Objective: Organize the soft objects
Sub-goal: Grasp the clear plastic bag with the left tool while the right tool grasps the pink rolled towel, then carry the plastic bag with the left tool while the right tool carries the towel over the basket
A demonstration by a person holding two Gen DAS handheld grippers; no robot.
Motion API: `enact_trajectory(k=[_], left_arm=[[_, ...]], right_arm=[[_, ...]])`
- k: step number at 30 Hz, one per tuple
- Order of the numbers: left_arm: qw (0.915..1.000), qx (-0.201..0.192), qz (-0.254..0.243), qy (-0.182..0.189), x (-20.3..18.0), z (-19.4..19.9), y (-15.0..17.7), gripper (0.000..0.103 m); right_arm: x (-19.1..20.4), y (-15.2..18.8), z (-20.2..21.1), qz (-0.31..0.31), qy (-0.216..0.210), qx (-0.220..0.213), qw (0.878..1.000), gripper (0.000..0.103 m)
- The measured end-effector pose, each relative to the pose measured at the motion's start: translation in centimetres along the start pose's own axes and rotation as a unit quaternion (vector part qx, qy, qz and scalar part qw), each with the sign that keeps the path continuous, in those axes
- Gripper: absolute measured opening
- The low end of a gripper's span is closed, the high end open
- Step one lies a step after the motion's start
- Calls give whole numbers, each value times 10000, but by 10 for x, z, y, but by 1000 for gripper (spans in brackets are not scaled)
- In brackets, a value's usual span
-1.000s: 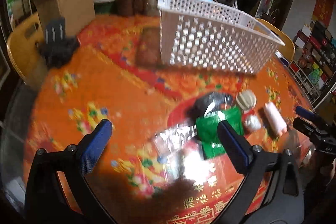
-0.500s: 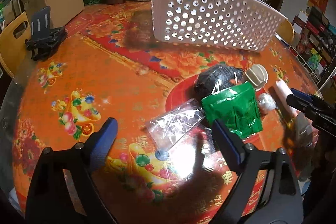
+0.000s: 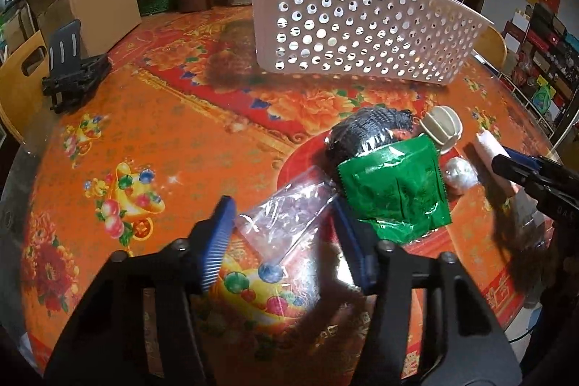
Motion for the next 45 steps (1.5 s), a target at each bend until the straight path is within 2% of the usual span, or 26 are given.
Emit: enact_trajectory(k=[3, 14, 35, 45], left_arm=[[9999, -68, -3, 97, 0, 3, 0, 49], [9991, -414, 15, 95, 2, 16, 1, 47], [9982, -575, 93, 111, 5, 24, 2, 47], [9962, -873, 45, 10, 3, 54, -16, 47]], right_arm=[[0, 0, 0, 16, 14, -1, 10000, 32], [2, -1, -5, 43, -29, 111, 9999, 30], [1, -1, 4, 17, -14, -183, 9998, 29], [1, -3, 10, 5, 8, -165, 9999, 29]])
Point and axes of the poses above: each gripper's, at about its wrist camera, not at the fingertips, and z roughly against the way its jaws point, x to its left, y to its underside, the point moved 4 cm from there along -z, roughly the way its jaws point, and after that the axes turned 2 degrees about y, right-handed, at the moved point
